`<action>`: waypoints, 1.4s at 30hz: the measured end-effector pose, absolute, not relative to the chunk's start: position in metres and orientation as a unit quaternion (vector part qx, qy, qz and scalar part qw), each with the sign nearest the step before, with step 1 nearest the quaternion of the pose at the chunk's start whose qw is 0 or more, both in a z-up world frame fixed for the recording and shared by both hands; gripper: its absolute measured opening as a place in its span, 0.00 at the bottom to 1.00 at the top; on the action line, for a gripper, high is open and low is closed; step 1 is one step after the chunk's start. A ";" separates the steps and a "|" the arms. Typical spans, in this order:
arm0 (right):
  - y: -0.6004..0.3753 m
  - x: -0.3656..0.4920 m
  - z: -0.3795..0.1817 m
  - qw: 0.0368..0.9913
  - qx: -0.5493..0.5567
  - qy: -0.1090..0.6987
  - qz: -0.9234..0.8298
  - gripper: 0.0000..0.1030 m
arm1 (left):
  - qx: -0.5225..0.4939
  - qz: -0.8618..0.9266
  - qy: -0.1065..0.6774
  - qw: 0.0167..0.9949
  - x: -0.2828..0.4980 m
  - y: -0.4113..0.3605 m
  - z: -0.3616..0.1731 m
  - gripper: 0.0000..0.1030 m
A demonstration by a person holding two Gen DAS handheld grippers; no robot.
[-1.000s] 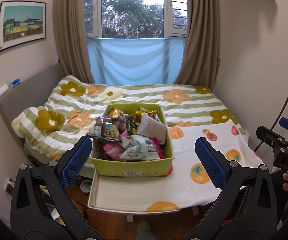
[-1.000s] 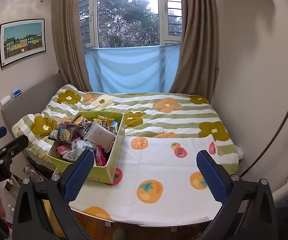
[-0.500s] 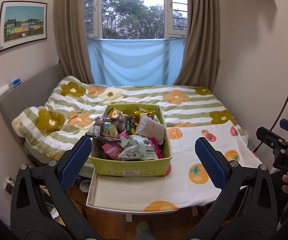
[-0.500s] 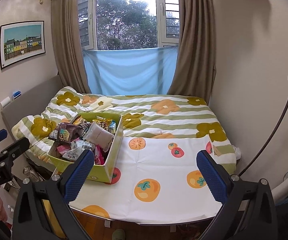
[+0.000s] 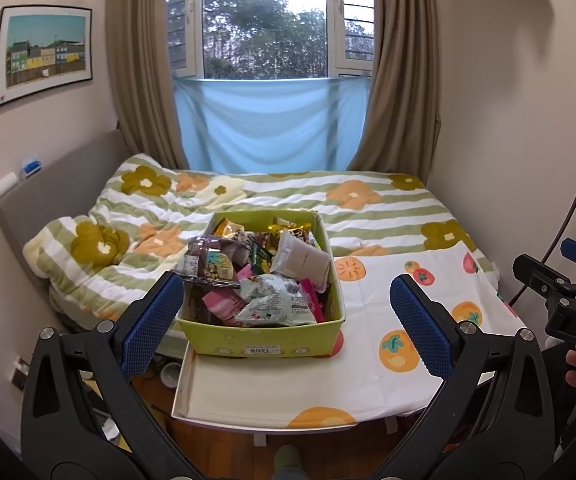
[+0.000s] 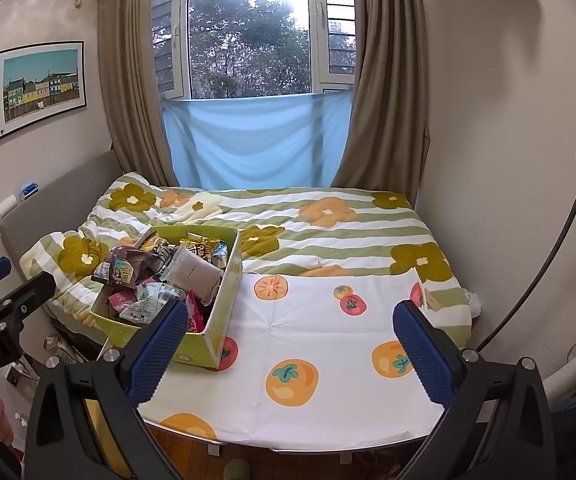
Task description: Organize snacks
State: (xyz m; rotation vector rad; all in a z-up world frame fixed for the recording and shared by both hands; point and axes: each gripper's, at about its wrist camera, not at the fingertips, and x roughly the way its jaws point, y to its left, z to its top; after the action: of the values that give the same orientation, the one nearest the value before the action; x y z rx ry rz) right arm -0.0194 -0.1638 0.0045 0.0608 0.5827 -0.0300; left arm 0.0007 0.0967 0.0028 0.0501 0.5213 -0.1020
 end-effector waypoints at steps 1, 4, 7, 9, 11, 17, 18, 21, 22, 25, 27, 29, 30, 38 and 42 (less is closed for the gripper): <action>-0.164 -0.019 0.004 0.957 0.031 0.288 -0.015 0.99 | 0.026 -0.050 0.258 0.965 0.001 0.096 0.003 0.99; -0.166 -0.018 0.004 0.957 0.031 0.289 -0.016 0.99 | 0.026 -0.050 0.259 0.964 0.003 0.096 0.003 0.99; -0.167 -0.017 0.004 0.957 0.031 0.289 -0.017 0.99 | 0.020 -0.053 0.259 0.964 0.005 0.097 0.002 0.99; -0.167 -0.017 0.004 0.957 0.031 0.289 -0.016 0.99 | 0.014 -0.053 0.259 0.964 0.005 0.098 0.002 0.99; -0.167 -0.017 0.004 0.957 0.030 0.289 -0.018 0.99 | 0.012 -0.052 0.260 0.964 0.005 0.098 0.001 0.99; -0.170 -0.017 0.004 0.957 0.031 0.289 -0.021 0.99 | 0.018 -0.047 0.257 0.965 0.006 0.095 0.001 0.99; -0.170 -0.017 0.004 0.957 0.030 0.288 -0.022 0.99 | 0.018 -0.047 0.256 0.965 0.006 0.094 0.001 0.99; -0.170 -0.017 0.005 0.957 0.029 0.287 -0.023 0.99 | 0.020 -0.046 0.255 0.966 0.005 0.093 0.001 0.99; -0.170 -0.017 0.005 0.957 0.029 0.287 -0.023 0.99 | 0.022 -0.047 0.255 0.966 0.005 0.092 0.000 0.99; -0.170 -0.016 0.005 0.957 0.028 0.287 -0.024 0.99 | 0.025 -0.047 0.255 0.966 0.004 0.091 0.001 0.99; -0.171 -0.017 0.006 0.957 0.029 0.287 -0.026 0.99 | 0.026 -0.046 0.255 0.966 0.004 0.090 0.002 0.99; -0.172 -0.016 0.007 0.957 0.029 0.286 -0.027 0.99 | 0.025 -0.044 0.253 0.966 0.004 0.090 0.002 0.99; -0.172 -0.016 0.007 0.958 0.029 0.285 -0.028 0.99 | 0.023 -0.045 0.252 0.966 0.004 0.090 0.003 0.99; -0.173 -0.017 0.007 0.958 0.028 0.285 -0.029 0.99 | 0.025 -0.044 0.247 0.968 0.002 0.088 0.004 0.99; -0.174 -0.016 0.009 0.958 0.028 0.285 -0.031 0.99 | 0.016 -0.048 0.249 0.967 0.002 0.090 0.003 0.99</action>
State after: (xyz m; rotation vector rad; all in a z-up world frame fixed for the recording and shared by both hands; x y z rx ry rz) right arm -0.0163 -0.1739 0.0090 0.0576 0.5778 -0.0637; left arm 0.0018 0.0902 0.0026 0.0331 0.5042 -0.0962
